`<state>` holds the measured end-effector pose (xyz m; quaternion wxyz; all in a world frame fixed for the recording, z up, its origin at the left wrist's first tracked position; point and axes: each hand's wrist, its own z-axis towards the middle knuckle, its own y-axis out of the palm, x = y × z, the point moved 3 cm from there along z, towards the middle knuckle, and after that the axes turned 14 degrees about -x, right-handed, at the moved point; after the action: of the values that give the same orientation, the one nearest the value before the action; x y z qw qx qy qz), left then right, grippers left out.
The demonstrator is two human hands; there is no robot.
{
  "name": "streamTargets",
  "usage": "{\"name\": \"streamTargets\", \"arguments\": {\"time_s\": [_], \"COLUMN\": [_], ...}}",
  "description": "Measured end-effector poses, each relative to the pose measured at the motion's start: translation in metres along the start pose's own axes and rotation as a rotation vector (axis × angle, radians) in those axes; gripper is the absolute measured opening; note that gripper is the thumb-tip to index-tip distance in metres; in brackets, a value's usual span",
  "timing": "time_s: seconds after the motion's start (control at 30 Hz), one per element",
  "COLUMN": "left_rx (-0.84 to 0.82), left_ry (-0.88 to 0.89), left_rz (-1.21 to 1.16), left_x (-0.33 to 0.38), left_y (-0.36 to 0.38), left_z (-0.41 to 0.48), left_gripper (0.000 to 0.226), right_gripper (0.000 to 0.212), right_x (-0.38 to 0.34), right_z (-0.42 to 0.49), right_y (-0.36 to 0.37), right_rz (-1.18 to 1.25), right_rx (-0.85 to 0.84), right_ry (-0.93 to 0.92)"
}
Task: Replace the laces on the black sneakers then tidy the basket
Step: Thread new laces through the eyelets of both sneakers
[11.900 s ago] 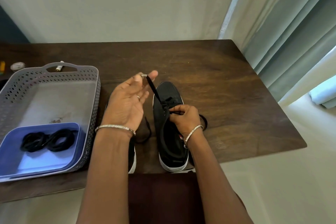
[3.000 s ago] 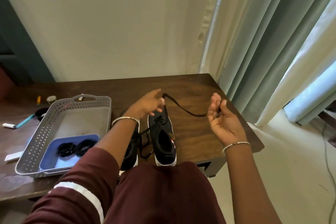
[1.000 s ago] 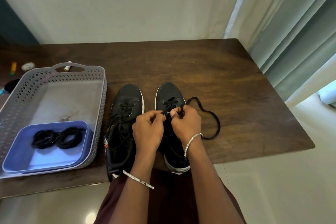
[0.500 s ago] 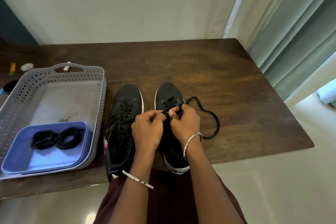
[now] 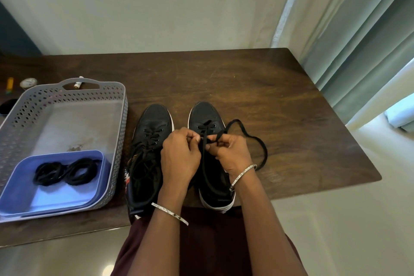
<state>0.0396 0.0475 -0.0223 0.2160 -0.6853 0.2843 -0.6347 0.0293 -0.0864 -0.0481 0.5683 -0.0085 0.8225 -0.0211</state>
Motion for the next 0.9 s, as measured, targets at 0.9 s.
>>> {"name": "streamTargets", "arguments": {"time_s": [0.9], "left_rx": [-0.268], "left_ry": [-0.024], "left_rz": [0.367], "left_x": [0.007], "left_y": [-0.029], "left_z": [0.014], "left_gripper": [0.012], "right_gripper": [0.026], "right_x": [0.009], "right_z": [0.007], "right_y": [-0.001], "right_rz": [-0.017], "right_rx": [-0.046], "right_ry": [0.03]}}
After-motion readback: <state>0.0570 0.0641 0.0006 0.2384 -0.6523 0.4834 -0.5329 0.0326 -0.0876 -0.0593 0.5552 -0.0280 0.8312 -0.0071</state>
